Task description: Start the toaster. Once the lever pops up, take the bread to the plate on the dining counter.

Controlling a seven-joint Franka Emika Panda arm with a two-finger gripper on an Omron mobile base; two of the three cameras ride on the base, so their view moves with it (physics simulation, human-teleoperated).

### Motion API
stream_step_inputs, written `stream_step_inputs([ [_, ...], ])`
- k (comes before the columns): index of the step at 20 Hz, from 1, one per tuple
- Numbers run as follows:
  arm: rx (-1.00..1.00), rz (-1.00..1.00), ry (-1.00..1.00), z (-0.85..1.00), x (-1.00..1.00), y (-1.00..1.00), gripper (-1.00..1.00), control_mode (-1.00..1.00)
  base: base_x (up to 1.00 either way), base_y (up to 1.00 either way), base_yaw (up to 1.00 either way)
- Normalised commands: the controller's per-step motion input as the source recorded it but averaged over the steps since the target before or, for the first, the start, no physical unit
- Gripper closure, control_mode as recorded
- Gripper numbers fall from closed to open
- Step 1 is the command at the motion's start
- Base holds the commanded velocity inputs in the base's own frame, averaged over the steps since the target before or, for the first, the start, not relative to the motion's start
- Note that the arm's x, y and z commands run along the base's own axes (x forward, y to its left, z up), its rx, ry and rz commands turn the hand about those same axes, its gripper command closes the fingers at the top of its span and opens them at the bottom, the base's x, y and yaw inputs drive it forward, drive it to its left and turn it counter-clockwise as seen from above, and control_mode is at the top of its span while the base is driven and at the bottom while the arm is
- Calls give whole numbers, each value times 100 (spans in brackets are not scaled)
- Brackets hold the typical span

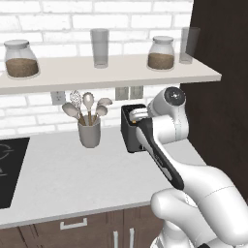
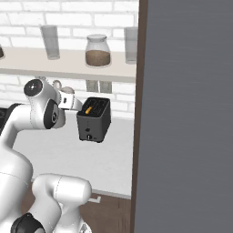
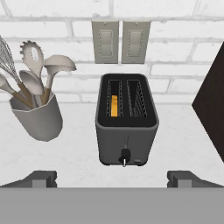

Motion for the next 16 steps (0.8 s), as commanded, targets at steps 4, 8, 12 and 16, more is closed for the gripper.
stream_step_inputs([
  [4, 0, 0, 0, 0, 0, 0, -100, -100, 0, 0, 0],
  [8, 0, 0, 0, 0, 0, 0, -100, -100, 0, 0, 0],
  [12, 0, 0, 0, 0, 0, 0, -100, -100, 0, 0, 0],
  [16, 0, 0, 0, 0, 0, 0, -100, -100, 0, 0, 0],
])
